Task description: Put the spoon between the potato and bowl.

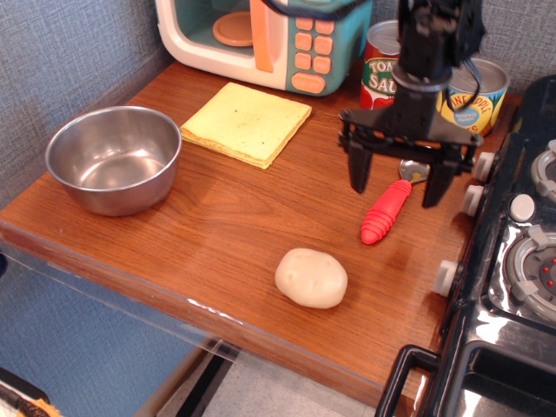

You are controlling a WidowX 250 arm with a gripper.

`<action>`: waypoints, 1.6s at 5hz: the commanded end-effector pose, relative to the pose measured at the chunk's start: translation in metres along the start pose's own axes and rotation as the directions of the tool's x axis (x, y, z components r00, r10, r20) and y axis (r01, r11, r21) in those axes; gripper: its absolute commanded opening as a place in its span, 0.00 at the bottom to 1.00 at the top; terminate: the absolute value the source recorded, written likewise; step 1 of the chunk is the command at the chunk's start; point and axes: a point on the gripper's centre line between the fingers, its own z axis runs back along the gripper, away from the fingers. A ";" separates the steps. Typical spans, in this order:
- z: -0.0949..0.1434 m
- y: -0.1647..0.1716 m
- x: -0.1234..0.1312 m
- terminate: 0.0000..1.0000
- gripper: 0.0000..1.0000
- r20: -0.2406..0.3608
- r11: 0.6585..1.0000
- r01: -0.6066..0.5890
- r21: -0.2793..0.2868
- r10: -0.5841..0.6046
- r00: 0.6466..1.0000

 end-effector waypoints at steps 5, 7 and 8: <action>-0.014 -0.002 0.032 0.00 0.00 -0.009 0.978 0.204 -0.047 -0.204 0.979; 0.072 -0.004 0.036 0.00 0.00 0.142 0.972 0.179 -0.150 -0.158 0.977; 0.091 0.028 0.017 0.00 0.00 0.167 0.972 0.193 -0.132 -0.170 0.971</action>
